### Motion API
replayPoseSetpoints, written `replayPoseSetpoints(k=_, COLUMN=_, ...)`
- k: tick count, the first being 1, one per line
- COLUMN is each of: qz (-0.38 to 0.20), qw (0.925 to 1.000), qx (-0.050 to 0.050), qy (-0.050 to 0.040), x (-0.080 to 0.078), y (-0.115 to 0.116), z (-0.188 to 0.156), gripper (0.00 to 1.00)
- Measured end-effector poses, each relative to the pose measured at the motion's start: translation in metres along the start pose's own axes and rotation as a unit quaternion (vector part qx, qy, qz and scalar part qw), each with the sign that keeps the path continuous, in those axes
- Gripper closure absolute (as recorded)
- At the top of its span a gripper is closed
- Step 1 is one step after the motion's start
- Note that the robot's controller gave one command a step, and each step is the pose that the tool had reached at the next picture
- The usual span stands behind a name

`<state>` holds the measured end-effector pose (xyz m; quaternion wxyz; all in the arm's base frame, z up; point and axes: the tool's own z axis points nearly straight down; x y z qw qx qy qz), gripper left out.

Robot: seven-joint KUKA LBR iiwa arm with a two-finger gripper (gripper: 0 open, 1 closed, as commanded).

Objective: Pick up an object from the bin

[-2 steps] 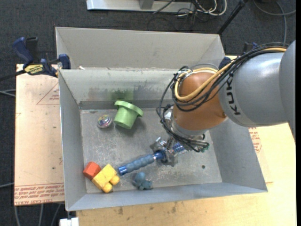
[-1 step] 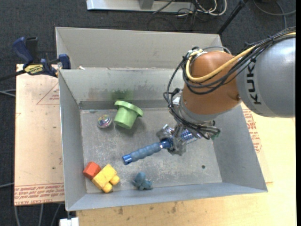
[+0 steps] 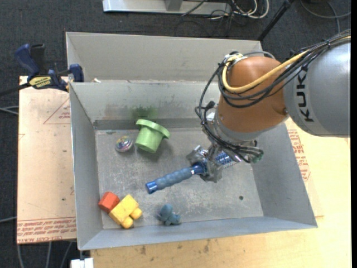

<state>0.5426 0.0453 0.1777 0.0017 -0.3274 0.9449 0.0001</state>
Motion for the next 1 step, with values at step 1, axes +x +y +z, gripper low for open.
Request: replayPoseSetpoints(k=1, qz=0.001, qw=1.0000, qx=0.000, qy=0.0001, x=-0.0009, y=0.0002, z=-0.0140, gripper=1.00)
